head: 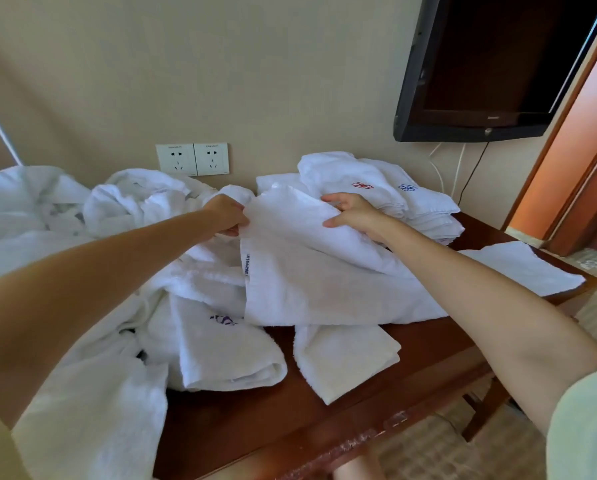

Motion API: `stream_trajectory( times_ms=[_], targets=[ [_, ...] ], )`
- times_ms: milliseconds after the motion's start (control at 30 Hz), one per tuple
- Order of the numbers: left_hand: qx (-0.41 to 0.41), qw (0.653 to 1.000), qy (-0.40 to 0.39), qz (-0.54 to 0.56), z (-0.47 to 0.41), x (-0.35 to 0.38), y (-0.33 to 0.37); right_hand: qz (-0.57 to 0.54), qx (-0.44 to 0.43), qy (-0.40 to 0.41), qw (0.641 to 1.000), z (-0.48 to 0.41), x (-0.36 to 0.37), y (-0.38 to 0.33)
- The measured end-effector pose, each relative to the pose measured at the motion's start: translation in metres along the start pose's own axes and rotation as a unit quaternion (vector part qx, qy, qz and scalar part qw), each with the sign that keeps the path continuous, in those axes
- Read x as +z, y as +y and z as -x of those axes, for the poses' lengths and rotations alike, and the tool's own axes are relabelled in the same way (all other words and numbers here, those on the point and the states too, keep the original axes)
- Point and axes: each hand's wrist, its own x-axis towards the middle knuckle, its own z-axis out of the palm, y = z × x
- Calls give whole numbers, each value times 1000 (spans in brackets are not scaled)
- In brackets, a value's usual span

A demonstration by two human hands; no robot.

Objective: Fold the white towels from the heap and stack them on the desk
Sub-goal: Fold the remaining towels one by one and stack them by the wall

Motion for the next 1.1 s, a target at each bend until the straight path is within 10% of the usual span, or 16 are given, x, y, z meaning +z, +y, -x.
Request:
stream_trajectory(
  times_ms=[600, 900, 1100],
  targets=[
    [193, 922, -100, -322, 71, -3, -15, 86, 58, -289, 952, 117, 8, 18],
    [204, 906, -104, -357, 93, 46, 9, -57, 15, -240, 969, 115, 33, -5],
    [222, 923, -197, -247, 101, 44, 18, -53, 7, -444, 894, 118, 14, -6]
  ],
)
